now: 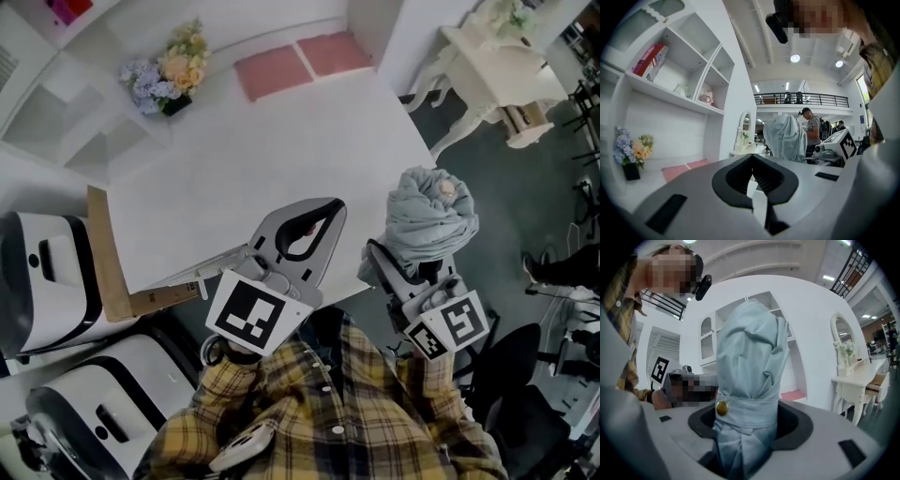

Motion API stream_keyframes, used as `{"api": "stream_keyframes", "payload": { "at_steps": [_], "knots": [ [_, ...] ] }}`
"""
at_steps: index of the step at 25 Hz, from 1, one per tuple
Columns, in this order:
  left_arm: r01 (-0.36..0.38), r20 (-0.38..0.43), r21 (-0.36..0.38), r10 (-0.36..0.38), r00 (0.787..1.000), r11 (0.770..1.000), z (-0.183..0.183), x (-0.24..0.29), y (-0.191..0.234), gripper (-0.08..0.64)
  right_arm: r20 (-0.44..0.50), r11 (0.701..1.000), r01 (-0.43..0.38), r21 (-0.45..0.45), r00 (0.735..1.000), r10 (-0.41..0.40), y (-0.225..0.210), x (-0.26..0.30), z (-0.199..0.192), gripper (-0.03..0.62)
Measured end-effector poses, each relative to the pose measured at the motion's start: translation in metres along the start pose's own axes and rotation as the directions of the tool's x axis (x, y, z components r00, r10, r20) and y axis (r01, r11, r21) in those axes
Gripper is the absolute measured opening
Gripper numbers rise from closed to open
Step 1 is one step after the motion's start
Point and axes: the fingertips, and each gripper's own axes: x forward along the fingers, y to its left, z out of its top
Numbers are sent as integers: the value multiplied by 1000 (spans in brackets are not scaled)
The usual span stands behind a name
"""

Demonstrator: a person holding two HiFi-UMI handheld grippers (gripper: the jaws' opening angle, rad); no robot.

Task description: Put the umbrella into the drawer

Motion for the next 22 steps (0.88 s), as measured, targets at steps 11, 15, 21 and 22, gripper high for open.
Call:
{"api": "stream_keyframes", "payload": {
  "at_steps": [11, 15, 21, 22],
  "knots": [
    [38, -16, 2, -38, 999, 999, -4, 8, 9, 18, -6, 1000, 19, 8, 1000, -19, -2, 11, -5, 285],
    [34, -25, -14, -34, 999, 999, -11, 7, 10, 18, -22, 1000, 15, 5, 1000, -14, -5, 12, -11, 285],
    [20, -67, -49, -24, 997, 999, -34, 7, 26, 18, -84, 1000, -12, -21, 996, 10, -11, 30, -31, 285],
    [18, -74, -54, -22, 997, 998, -39, 8, 28, 18, -101, 999, -17, -36, 995, 14, -12, 33, -36, 285]
  ]
}}
